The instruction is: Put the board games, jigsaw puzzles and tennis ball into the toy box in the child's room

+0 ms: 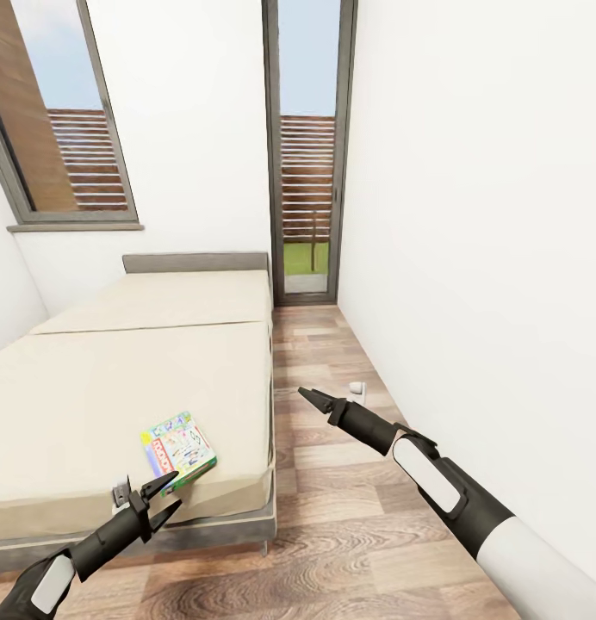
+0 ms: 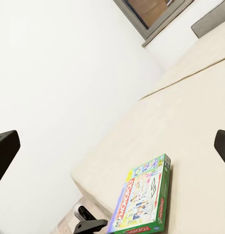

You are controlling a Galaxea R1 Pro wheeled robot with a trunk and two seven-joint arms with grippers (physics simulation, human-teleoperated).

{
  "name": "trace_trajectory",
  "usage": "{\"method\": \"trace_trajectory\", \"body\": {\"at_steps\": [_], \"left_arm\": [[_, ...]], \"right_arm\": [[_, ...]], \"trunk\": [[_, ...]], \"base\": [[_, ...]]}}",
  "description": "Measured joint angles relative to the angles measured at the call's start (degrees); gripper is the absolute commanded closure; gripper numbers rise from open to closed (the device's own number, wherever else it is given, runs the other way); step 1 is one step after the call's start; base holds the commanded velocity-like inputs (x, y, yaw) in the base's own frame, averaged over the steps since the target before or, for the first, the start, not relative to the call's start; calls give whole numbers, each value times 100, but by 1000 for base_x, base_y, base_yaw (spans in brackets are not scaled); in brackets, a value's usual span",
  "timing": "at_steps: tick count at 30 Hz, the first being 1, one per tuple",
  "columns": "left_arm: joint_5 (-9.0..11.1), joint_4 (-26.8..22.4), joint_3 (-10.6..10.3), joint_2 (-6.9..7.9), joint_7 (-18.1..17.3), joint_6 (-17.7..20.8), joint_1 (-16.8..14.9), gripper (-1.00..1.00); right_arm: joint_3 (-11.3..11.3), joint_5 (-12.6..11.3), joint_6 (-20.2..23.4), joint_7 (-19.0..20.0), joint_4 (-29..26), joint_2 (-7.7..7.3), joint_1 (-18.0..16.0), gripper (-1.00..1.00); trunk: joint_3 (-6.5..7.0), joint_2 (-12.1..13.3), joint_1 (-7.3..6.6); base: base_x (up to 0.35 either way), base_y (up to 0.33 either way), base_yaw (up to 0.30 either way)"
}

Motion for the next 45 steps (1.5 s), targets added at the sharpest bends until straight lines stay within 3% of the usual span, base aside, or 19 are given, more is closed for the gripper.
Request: {"method": "trace_trajectory", "body": {"at_steps": [16, 20, 45], "left_arm": [[0, 0, 2, 0, 1, -2, 0, -100], [1, 0, 2, 0, 0, 3, 0, -100], [-2, -1, 44, 0, -9, -2, 0, -100]], "right_arm": [[0, 0, 0, 0, 0, 0, -1, -100], [0, -1, 0, 0, 0, 0, -2, -100], [0, 0, 0, 0, 0, 0, 1, -100]], "trunk": [[0, 0, 0], [71, 159, -87], [72, 160, -88]], "base": [[0, 0, 0], [0, 0, 0], [0, 7, 0]]}}
